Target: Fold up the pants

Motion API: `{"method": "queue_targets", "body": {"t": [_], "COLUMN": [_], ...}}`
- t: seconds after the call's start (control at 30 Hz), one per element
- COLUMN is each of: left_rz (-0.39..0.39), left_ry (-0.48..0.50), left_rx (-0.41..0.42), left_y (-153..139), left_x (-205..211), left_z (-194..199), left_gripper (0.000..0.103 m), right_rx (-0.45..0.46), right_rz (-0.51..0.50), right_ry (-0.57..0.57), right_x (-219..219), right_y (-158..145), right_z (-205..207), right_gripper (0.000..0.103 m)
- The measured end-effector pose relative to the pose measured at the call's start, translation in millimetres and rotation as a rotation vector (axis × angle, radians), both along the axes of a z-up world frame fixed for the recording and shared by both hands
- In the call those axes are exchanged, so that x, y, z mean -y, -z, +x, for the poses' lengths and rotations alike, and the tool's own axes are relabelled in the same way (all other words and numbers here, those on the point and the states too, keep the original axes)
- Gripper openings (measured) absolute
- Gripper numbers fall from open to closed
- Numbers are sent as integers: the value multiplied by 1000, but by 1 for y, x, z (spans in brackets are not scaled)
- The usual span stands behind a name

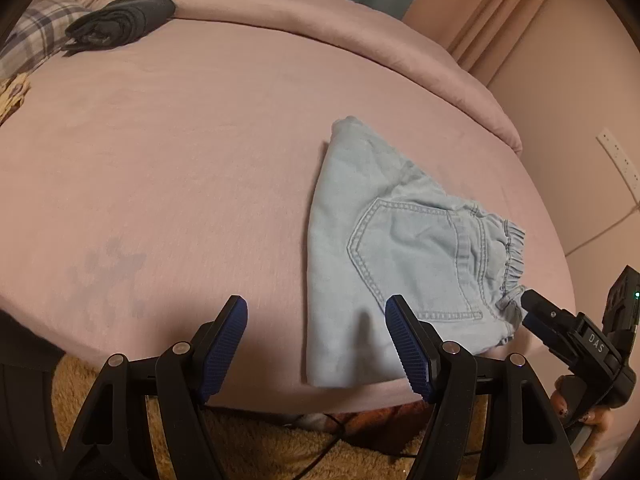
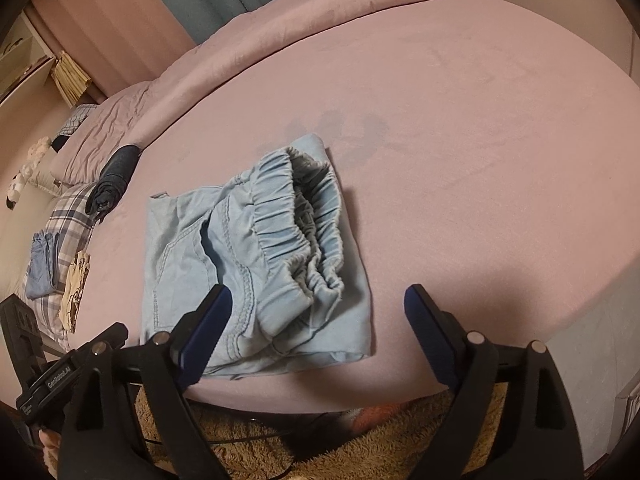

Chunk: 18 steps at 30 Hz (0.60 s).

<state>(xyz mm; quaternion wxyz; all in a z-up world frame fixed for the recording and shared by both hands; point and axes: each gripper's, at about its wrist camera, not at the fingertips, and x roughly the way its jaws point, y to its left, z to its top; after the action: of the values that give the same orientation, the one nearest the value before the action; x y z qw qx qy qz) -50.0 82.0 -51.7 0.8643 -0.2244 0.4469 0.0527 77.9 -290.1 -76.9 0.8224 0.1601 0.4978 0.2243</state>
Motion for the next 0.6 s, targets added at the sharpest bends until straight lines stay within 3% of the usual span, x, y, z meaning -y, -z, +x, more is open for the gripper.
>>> {"method": "queue_targets", "body": {"t": [0.27, 0.4, 0.6], "left_rz": [-78, -162, -174], "left_ry": [36, 50, 118], "left_rx": [8, -3, 5], "left_y": [15, 29, 35], "left_x": [-7, -14, -9], "left_z": [17, 36, 60], "left_gripper": [71, 71, 71], "right_rx": [2, -46, -70], "right_rz": [26, 81, 89], "right_ry": [-55, -101, -165], "right_x": [-12, -19, -32], "right_y": [2, 15, 33], "right_z": [8, 23, 37], "right_gripper": [91, 91, 92]}}
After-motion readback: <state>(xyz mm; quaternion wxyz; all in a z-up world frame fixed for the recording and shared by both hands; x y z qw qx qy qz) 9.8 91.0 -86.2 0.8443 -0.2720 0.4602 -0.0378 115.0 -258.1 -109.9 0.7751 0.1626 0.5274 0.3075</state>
